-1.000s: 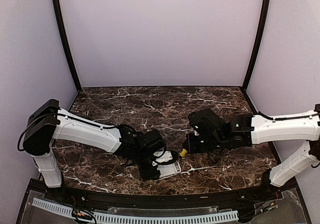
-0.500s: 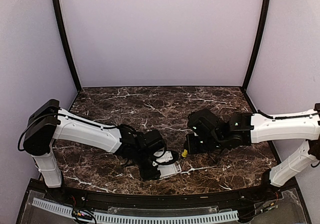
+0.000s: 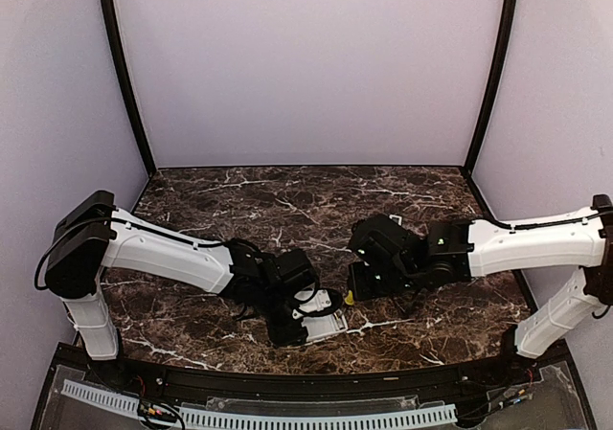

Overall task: Unload the batteries from the remote control
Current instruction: Remove the battery from the remote control without the battery cover.

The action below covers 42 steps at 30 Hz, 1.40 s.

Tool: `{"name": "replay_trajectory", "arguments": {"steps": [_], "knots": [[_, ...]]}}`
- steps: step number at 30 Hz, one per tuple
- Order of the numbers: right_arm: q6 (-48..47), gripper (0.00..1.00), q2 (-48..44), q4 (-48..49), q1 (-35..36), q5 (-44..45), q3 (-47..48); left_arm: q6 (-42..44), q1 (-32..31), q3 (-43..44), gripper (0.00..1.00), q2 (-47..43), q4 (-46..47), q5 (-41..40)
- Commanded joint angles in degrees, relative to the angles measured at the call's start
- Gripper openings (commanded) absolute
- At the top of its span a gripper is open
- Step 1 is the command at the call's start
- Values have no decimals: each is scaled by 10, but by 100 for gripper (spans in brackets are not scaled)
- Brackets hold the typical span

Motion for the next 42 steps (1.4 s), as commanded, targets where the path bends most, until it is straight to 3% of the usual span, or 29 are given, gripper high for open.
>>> {"name": "replay_trajectory", "arguments": {"steps": [1, 7, 14, 25, 34, 42], "knots": [[1, 0, 15, 1, 6, 3, -10, 7, -5, 4, 40, 9, -12, -6], [45, 0, -44, 106, -32, -71, -104, 7, -5, 4, 40, 11, -13, -6], [71, 0, -115, 316, -124, -253, -252, 7, -6, 5, 40, 16, -13, -8], [62, 0, -64, 426, -141, -340, -274, 4, -6, 4, 40, 19, -13, -19], [54, 0, -100, 397, -169, -353, -262, -4, -2, 6, 37, 18, -13, -82], [-7, 0, -106, 294, -173, -325, -199, 6, -1, 9, 37, 7, -7, -280]]}}
